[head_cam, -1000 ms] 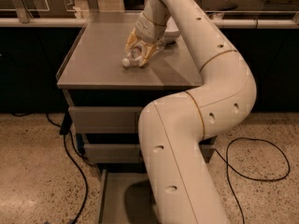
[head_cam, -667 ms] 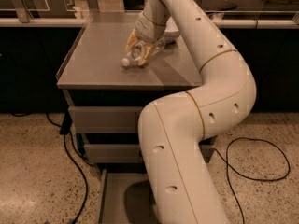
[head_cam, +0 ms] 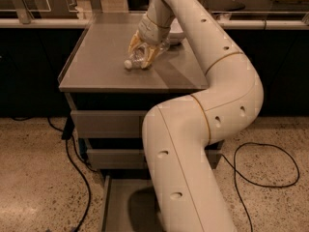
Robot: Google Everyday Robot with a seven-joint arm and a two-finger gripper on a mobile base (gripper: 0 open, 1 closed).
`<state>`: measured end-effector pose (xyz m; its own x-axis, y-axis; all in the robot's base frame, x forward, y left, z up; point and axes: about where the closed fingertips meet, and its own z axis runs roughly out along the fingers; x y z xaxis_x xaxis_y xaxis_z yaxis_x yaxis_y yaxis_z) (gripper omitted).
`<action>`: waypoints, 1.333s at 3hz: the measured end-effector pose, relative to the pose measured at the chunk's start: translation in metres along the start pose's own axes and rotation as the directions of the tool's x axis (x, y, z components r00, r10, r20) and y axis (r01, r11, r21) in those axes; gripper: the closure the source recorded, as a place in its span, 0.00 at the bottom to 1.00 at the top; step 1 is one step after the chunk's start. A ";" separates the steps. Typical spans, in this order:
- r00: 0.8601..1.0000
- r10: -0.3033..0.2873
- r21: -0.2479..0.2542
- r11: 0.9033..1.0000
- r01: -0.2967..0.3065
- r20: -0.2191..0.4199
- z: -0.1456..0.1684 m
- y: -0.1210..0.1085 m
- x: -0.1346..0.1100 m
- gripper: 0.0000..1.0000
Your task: Place water bottle into bottom drawer
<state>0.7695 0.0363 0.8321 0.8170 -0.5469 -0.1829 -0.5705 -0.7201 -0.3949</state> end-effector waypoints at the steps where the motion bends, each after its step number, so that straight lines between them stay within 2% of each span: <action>1: 1.000 0.000 0.000 1.000 0.000 0.000 -0.002 -0.001 -0.001 1.00; 2: 0.998 -0.006 0.024 1.000 0.008 -0.064 -0.035 -0.030 -0.023 1.00; 4: 0.982 -0.078 0.042 0.995 0.086 -0.172 -0.110 -0.080 -0.097 1.00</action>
Offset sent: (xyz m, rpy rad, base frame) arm -0.0705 0.0302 0.0697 -0.0405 -0.1047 -0.0386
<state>0.7266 0.0996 0.9804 0.8323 -0.5543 0.0056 -0.4939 -0.7461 -0.4466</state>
